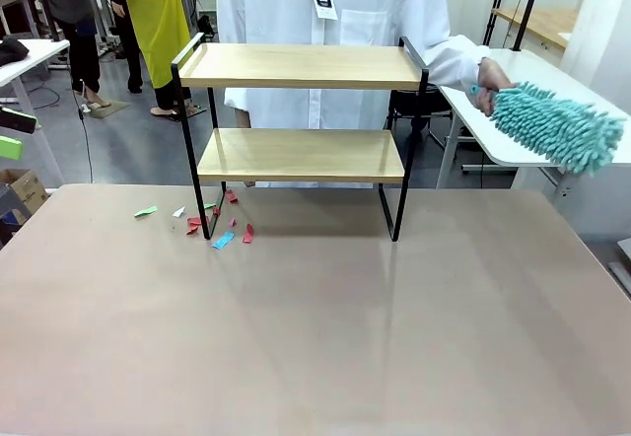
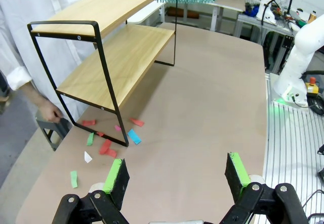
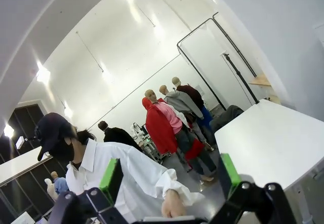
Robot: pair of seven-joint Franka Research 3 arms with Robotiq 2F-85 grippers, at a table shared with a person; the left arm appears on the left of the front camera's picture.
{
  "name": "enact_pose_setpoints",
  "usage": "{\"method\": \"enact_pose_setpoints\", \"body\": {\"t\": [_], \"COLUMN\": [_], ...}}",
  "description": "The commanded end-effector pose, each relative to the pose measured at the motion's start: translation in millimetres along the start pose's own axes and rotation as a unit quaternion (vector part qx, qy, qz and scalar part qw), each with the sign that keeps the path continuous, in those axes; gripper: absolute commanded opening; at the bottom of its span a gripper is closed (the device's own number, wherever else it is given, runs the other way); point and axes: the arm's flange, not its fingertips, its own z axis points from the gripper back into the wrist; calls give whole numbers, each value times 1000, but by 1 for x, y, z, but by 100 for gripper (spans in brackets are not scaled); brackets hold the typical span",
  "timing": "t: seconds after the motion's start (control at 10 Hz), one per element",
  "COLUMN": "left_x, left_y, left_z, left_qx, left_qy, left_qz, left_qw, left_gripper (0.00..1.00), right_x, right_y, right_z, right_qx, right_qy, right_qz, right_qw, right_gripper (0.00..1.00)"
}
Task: Clean the shelf.
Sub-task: Hand the Duster back to the human.
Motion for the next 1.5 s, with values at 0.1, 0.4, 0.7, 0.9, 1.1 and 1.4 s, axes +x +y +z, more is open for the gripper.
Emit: {"method": "enact_pose_setpoints", "body": {"t": [0.1, 0.4, 0.7, 0.9, 1.1, 1.4], "left_x": [2, 2, 2, 2, 2, 2], "left_y": [1, 1, 1, 1, 1, 1], "left_z": [0, 0, 0, 0, 0, 0], "left_qx": [-2, -2, -2, -2, -2, -2], "left_qy": [-16, -16, -16, -16, -16, -16], "left_qz": [-7, -7, -7, -7, -7, -7], "left_qw": [1000, 1000, 1000, 1000, 1000, 1000], "left_gripper": [100, 100, 100, 100, 100, 100], "right_x": [1, 1, 1, 1, 1, 1], "right_y": [1, 1, 1, 1, 1, 1], "right_z": [1, 1, 1, 1, 1, 1], "right_qx": [-3, -3, -3, -3, -3, -3], "right_qy": [-1, -1, -1, -1, -1, -1], "right_qz": [2, 2, 2, 2, 2, 2], "right_qw": [1000, 1000, 1000, 1000, 1000, 1000], "right_gripper": [100, 100, 100, 100, 100, 100]}}
